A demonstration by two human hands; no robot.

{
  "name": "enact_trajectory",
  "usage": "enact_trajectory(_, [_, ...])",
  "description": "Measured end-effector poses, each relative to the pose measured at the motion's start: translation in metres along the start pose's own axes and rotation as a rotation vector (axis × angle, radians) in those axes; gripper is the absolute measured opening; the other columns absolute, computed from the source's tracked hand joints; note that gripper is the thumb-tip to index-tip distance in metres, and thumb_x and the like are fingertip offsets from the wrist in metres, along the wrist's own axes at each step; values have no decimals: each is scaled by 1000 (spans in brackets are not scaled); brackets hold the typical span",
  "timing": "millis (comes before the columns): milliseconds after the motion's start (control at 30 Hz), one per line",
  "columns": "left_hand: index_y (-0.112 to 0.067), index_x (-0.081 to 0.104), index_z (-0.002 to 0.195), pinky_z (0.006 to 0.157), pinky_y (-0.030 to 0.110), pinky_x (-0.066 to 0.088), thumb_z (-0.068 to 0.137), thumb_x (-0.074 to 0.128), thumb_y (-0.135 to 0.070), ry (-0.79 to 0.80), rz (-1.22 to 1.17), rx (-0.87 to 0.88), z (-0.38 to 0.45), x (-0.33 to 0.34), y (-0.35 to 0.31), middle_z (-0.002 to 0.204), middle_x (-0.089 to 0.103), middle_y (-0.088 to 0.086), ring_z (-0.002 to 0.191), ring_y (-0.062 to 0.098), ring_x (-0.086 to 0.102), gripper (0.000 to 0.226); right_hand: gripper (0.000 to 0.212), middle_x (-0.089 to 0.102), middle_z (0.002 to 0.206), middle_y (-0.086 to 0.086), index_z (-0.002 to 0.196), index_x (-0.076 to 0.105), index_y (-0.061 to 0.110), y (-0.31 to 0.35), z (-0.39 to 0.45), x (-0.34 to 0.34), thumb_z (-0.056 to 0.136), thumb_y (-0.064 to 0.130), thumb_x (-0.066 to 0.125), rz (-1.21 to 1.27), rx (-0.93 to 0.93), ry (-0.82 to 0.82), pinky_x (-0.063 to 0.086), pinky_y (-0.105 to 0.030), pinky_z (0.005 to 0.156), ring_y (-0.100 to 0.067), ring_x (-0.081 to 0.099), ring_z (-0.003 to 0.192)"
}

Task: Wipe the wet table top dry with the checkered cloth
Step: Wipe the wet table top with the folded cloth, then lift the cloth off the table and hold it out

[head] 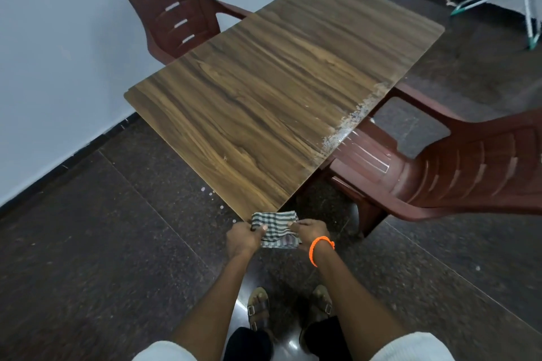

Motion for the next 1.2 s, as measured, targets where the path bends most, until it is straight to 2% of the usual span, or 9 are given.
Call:
enact_trajectory(133, [-16, 70, 72, 66, 34, 52, 83, 78, -48, 102, -26, 104, -25, 9, -41, 76, 72, 2, 76, 19, 67, 35, 13, 74, 81, -8, 77, 72, 14, -4, -12, -43, 71, 18, 84, 210, 12, 19, 59, -38, 60, -21, 70, 70])
enact_trajectory(400, [-18, 74, 73, 78, 36, 58, 78, 82, -47, 284, -28, 299, -73, 63, -140, 75, 75, -5, 76, 15, 71, 31, 15, 74, 86, -5, 88, 71, 9, 3, -41, -165, 78, 18, 78, 498, -72, -47, 54, -28, 56, -14, 69, 74])
enact_trajectory(533, [-17, 76, 75, 76, 27, 55, 79, 83, -44, 333, -2, 372, -113, 102, -198, 75, 75, -5, 77, 10, 70, 28, 18, 74, 87, -5, 90, 70, 9, 5, -54, -242, 78, 19, 77, 578, -124, -114, 51, -24, 54, -12, 68, 74])
enact_trajectory(667, [-17, 77, 73, 70, 22, 55, 77, 86, -37, 392, -64, 413, -161, 151, -256, 70, 75, -7, 72, 9, 71, 23, 25, 74, 89, -8, 89, 71, 6, -3, -54, -326, 73, 22, 81, 619, -147, -213, 56, -34, 62, -20, 69, 79])
enact_trajectory(800, [-7, 77, 81, 78, 38, 62, 78, 87, -28, 525, -122, 426, -211, 209, -310, 79, 78, 6, 74, 19, 72, 24, 25, 74, 87, -9, 83, 72, 7, -16, -61, -414, 70, 25, 83, 653, -153, -299, 53, -30, 57, -18, 67, 73])
enact_trajectory(900, [-6, 75, 78, 62, 25, 54, 80, 86, -27, 564, -171, 447, -245, 235, -348, 77, 77, 8, 69, 17, 67, 24, 27, 74, 83, -7, 84, 72, 6, -15, -69, -465, 70, 26, 83, 694, -171, -358, 51, -26, 52, -16, 65, 71])
enact_trajectory(1000, [0, 69, 75, 49, 18, 48, 86, 80, -10, 610, -253, 458, -290, 257, -391, 67, 71, 7, 54, 7, 64, 18, 23, 74, 80, -4, 83, 72, 8, -10, -76, -520, 73, 25, 81, 725, -205, -380, 53, -27, 55, -14, 67, 69])
enact_trajectory(1067, [8, 69, 83, 48, 18, 48, 88, 77, -4, 665, -299, 483, -315, 277, -421, 70, 70, 11, 52, 7, 64, 15, 20, 74, 80, -6, 83, 72, 7, -6, -78, -555, 75, 22, 80, 771, -237, -393, 55, -28, 57, -14, 69, 68])
enact_trajectory(1200, [-1, 69, 77, 49, 17, 46, 87, 79, -11, 707, -289, 541, -333, 321, -478, 67, 70, 9, 52, 9, 60, 17, 20, 74, 83, -9, 86, 71, 6, 4, -60, -621, 75, 20, 80, 821, -256, -412, 59, -37, 66, -19, 70, 72])
Point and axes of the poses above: each hand's wrist, its own z-axis towards the middle knuckle, its own x-axis out of the palm, y = z × x, the point moved 5 cm from there along z, towards the middle knuckle
